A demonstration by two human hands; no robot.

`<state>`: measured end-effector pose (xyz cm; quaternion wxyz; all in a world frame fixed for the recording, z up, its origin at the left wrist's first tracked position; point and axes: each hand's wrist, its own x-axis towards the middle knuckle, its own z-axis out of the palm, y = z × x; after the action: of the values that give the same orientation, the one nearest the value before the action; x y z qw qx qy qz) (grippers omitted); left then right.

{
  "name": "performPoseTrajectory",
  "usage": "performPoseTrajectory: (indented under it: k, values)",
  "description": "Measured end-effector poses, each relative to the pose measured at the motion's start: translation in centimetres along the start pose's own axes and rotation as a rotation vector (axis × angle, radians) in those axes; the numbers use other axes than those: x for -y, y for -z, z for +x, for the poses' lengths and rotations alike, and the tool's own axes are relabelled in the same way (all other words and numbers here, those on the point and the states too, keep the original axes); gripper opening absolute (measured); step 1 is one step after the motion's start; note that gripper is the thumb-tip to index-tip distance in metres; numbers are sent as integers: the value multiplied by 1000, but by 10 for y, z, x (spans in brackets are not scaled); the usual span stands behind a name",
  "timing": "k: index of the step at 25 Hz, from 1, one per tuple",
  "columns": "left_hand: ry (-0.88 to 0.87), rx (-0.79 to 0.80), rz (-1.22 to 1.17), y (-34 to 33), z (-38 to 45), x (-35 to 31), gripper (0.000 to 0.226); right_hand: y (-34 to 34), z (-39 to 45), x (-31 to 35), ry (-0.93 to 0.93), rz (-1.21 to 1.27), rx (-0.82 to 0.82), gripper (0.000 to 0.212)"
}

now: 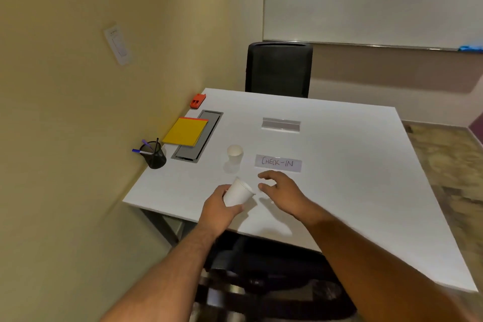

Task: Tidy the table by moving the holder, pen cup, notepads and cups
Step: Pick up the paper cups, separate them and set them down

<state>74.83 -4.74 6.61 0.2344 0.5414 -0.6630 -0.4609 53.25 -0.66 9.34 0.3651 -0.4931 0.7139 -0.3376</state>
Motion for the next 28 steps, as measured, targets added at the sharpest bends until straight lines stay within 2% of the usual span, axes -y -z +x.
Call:
performPoseTrajectory:
  k: [6,12,18,24,28]
  values:
    - [-85,67,-10,-61,-25,-34,61,37,-86,-18,-35,65,-28,31]
    - [-138,62,-23,-120,-48,-72,61,86,-114,-52,-119,218,-59,16]
    - [-155,-21,31,-215,-42,-136,61,186,-113,-105,-61,245,-69,12]
    - [-142,-121,61,-344,-20,-227,61,334,-86,-175,-25,220,27,14]
    - [-147,-166,50,-397,3,-263,58,397,-56,-199,-32,269,60,17]
